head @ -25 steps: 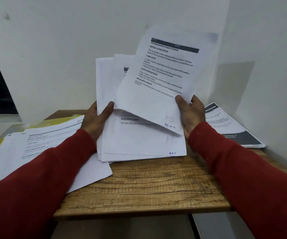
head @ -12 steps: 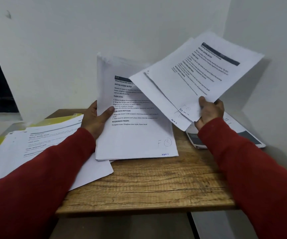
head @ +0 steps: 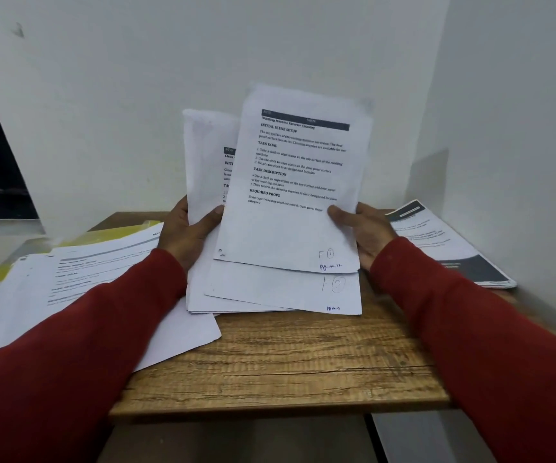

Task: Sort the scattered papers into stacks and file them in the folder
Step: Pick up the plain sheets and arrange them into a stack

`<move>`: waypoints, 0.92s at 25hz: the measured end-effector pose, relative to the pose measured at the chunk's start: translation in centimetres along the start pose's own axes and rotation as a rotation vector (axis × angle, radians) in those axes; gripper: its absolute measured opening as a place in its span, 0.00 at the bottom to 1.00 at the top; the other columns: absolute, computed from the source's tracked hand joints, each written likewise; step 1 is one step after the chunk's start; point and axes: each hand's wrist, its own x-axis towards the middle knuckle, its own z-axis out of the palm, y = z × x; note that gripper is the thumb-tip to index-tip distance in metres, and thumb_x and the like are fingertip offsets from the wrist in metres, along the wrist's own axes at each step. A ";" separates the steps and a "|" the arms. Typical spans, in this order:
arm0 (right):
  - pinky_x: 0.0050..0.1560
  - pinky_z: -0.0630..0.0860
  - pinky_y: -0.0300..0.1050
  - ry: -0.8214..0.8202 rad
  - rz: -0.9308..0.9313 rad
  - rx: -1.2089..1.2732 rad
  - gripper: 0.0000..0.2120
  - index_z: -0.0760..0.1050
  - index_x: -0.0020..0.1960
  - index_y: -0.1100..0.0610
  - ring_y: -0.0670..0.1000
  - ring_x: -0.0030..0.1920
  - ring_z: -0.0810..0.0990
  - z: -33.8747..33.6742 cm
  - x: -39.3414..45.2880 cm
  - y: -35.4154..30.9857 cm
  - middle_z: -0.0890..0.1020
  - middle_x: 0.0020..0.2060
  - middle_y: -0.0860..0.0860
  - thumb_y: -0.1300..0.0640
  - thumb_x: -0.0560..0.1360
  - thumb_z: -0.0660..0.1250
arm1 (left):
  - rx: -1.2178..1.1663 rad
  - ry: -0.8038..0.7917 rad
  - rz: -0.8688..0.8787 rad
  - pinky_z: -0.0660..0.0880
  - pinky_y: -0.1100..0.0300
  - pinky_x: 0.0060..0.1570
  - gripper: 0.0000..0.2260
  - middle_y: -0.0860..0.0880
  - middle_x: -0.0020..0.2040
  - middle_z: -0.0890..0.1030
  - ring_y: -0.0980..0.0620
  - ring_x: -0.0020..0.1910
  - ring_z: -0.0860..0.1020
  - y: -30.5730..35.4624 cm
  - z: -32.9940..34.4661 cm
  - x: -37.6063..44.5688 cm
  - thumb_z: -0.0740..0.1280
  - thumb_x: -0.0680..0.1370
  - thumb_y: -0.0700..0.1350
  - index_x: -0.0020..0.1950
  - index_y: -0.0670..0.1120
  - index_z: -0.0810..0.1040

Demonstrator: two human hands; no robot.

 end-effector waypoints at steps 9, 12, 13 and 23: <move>0.55 0.81 0.57 -0.055 0.006 0.042 0.17 0.76 0.63 0.67 0.62 0.57 0.83 0.2 -0.1 -0.4 0.83 0.57 0.62 0.68 0.75 0.69 | 0.022 0.013 -0.052 0.79 0.66 0.43 0.22 0.54 0.54 0.84 0.59 0.48 0.84 0.3 -0.4 0.0 0.75 0.69 0.53 0.61 0.50 0.78; 0.53 0.82 0.58 0.018 -0.037 0.080 0.14 0.78 0.60 0.65 0.62 0.54 0.84 0.2 -0.2 -0.7 0.84 0.54 0.61 0.68 0.74 0.70 | -0.098 -0.020 -0.102 0.80 0.52 0.55 0.16 0.50 0.56 0.85 0.51 0.54 0.84 0.0 -0.1 0.0 0.70 0.77 0.52 0.62 0.49 0.78; 0.53 0.82 0.58 0.055 -0.060 0.090 0.13 0.78 0.59 0.64 0.61 0.53 0.84 0.1 -0.2 -0.9 0.84 0.53 0.61 0.68 0.75 0.70 | -0.132 -0.043 -0.123 0.79 0.50 0.57 0.14 0.49 0.57 0.84 0.48 0.56 0.83 -0.1 0.0 0.0 0.68 0.79 0.51 0.64 0.48 0.77; 0.55 0.81 0.59 0.064 -0.074 0.114 0.15 0.76 0.62 0.68 0.61 0.53 0.83 0.0 0.0 -0.8 0.82 0.57 0.64 0.67 0.76 0.68 | -0.206 -0.044 -0.160 0.80 0.47 0.55 0.15 0.44 0.57 0.84 0.44 0.54 0.83 -0.2 -0.2 0.2 0.71 0.78 0.44 0.63 0.45 0.78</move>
